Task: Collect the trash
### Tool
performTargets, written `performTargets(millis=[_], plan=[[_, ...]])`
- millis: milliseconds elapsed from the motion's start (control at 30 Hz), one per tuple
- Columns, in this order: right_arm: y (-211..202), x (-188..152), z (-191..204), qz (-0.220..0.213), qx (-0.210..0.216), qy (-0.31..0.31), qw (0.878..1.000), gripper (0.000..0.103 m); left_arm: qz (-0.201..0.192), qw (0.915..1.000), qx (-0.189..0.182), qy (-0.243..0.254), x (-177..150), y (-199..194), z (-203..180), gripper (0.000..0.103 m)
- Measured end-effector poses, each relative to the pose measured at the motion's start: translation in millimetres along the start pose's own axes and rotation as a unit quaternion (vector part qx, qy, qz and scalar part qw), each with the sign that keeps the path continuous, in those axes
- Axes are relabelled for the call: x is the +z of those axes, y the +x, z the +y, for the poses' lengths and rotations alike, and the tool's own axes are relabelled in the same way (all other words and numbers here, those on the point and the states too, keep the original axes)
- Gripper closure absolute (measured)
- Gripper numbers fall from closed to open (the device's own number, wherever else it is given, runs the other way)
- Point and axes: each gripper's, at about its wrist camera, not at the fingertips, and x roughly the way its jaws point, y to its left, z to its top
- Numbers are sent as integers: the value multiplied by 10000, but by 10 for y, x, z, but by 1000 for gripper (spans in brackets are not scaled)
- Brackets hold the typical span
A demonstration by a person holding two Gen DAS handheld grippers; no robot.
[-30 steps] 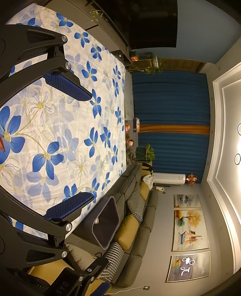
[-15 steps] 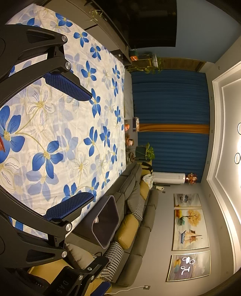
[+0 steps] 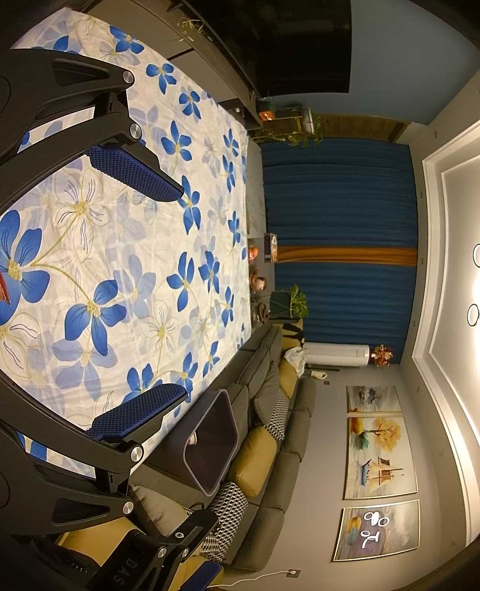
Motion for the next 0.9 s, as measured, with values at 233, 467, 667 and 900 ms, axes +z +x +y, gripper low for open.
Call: performTargets(millis=[233, 467, 667, 900], plan=[[1, -2, 0, 0, 2, 3, 10000, 5, 0, 10000, -3, 5, -3, 1, 2, 6], [0, -6, -3, 0, 5, 5, 10000, 5, -2, 10000, -18, 6, 13, 6, -18, 6], [-1, 10, 8, 2, 9, 4, 10000, 5, 8, 10000, -23, 8, 12, 9, -19, 6], [-2, 4, 3, 0, 17, 7, 10000, 5, 13, 10000, -37, 9, 9, 11, -25, 6]])
